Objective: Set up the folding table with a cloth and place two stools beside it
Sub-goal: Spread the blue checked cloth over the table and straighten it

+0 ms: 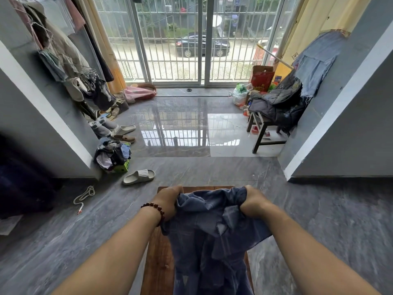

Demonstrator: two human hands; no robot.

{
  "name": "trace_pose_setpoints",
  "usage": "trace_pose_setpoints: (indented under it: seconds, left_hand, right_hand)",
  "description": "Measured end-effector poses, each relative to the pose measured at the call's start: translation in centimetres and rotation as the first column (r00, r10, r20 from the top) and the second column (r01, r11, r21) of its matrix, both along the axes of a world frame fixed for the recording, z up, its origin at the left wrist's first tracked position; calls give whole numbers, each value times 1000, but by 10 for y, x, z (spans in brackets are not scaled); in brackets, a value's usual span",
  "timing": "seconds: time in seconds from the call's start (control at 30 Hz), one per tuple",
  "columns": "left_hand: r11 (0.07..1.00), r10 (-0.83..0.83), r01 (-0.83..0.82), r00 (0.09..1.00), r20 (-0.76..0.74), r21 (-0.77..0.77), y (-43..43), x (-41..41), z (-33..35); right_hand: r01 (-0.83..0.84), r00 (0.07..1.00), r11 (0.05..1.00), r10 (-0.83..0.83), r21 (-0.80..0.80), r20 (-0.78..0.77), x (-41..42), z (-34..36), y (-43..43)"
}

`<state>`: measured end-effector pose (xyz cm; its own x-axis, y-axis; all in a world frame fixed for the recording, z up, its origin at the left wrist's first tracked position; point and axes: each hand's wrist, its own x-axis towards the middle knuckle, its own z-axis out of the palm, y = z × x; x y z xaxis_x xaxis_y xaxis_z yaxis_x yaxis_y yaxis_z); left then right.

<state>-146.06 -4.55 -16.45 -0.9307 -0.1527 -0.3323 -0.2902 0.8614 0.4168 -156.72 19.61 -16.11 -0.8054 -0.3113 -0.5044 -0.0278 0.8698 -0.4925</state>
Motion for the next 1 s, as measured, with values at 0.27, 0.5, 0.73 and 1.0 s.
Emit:
trace_pose_setpoints:
  seconds: [0.27,0.5,0.73,1.0]
  left_hand:
    - [997,10,-8,1000,26,-73,-5,-36,16]
    - [952,28,-108,962,-271,-285,-12,-65,53]
    - [923,-42,-187,819,-572,-337,-22,-80,104]
    - [918,-66,-227,720,-691,-324,-26,-75,122]
  right_hand:
    - [-6,993,1000,5,-7,-120,-22,14,-16]
    - [104,883,962,-205,-251,-423,-37,34,-33]
    - [2,655,870,-374,-493,-657,-48,80,-44]
    - [-18,613,830,-431,-558,-662,-43,97,-43]
